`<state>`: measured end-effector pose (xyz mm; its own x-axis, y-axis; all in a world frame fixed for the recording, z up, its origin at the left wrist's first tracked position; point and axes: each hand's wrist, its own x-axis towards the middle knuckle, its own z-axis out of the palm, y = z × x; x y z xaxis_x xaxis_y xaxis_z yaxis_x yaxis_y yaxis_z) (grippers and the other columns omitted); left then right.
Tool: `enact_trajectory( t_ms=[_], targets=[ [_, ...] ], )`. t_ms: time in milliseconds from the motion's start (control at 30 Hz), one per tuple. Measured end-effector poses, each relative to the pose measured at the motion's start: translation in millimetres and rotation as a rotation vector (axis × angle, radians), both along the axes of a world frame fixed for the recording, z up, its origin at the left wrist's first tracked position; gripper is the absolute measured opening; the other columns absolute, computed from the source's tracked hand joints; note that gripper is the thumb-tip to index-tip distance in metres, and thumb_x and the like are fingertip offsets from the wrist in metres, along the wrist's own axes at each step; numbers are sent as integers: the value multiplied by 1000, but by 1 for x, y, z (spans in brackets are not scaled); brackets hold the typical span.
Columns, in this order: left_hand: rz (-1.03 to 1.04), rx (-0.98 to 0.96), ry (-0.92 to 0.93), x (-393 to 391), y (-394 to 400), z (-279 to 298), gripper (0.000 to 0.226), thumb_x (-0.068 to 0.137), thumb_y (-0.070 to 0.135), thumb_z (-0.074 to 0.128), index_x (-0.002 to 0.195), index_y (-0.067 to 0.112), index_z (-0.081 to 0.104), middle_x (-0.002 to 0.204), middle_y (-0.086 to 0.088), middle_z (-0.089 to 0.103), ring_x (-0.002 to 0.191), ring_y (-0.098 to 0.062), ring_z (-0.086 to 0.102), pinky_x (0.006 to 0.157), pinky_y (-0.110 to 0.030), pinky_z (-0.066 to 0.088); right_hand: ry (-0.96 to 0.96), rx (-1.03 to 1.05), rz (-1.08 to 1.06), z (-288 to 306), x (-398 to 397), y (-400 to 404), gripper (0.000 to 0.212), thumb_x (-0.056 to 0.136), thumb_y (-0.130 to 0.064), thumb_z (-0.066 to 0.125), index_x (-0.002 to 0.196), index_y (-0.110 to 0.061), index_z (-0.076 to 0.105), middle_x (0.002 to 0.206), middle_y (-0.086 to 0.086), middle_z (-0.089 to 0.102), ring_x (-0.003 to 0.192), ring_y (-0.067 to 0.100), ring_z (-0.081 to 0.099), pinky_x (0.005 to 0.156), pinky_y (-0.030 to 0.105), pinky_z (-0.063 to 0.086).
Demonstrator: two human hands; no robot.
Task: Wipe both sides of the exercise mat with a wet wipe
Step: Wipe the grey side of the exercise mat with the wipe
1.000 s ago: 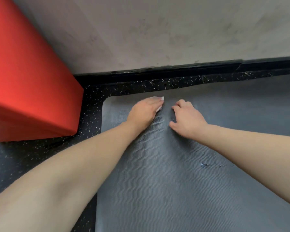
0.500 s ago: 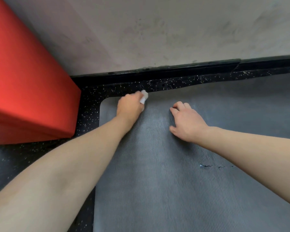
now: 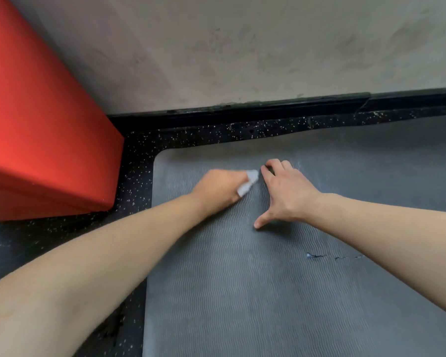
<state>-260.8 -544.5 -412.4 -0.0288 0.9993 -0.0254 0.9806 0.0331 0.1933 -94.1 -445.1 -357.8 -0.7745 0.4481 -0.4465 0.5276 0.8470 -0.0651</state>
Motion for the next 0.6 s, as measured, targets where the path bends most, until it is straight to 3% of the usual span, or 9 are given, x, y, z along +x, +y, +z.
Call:
enact_trajectory(
  t_ms=[67,100,233,267,333,400,467,533,600],
  targets=[
    [-224,-47,-2,4,-9,-1,16,97,32,56,97,16,57,85,-5,68,70,-31,64,55,-32,40,-34,33,32,-1,3,-4,154,47,-96,74,160,-4,23,160,12,26,143,31,32,119,42,37],
    [-218,-51,49,-4,-4,3,15,99,34,54,97,19,55,85,-4,68,71,-31,64,55,-33,43,-50,44,43,0,4,-7,157,48,-95,73,162,-3,18,163,14,22,146,33,30,120,42,35],
    [374,76,92,-51,19,9,26,101,42,47,105,21,61,92,-9,72,81,-38,67,67,-42,51,-66,11,28,2,5,-14,161,51,-91,77,165,-4,5,173,14,5,153,34,20,124,43,29],
    [417,97,79,-49,17,6,28,100,41,47,106,19,63,93,-9,72,82,-38,67,69,-42,50,-62,4,15,3,5,-15,161,51,-90,78,166,-4,4,173,13,3,154,34,19,125,42,29],
    [231,87,16,-26,6,-1,27,100,40,49,102,16,63,91,-8,71,79,-36,66,65,-39,48,-55,-12,-4,3,5,-15,162,51,-88,81,166,-5,3,174,12,2,154,33,18,125,42,28],
    [-149,-15,-48,4,-18,-6,23,100,36,54,99,15,62,87,-5,69,73,-31,64,58,-35,43,-51,-21,-18,1,6,-15,163,51,-88,81,166,-6,1,175,12,-1,155,32,17,126,41,27],
    [-371,-72,-5,4,-26,-6,20,100,34,55,99,14,58,84,-4,66,69,-28,61,53,-32,36,-66,-35,-15,1,8,-14,164,51,-89,80,167,-7,-2,175,12,-6,157,32,14,126,41,26],
    [-227,-66,95,-17,-13,-4,22,102,34,50,100,13,57,88,-6,67,74,-31,63,57,-33,37,-76,-45,-11,2,10,-16,165,50,-89,81,167,-9,-5,175,13,-10,159,32,10,127,42,23],
    [148,2,86,-42,0,0,26,102,36,45,102,14,58,92,-9,70,81,-36,65,64,-38,43,-84,-54,-6,2,10,-19,167,48,-89,81,167,-14,-8,174,13,-15,161,35,0,130,47,16]
  ],
)
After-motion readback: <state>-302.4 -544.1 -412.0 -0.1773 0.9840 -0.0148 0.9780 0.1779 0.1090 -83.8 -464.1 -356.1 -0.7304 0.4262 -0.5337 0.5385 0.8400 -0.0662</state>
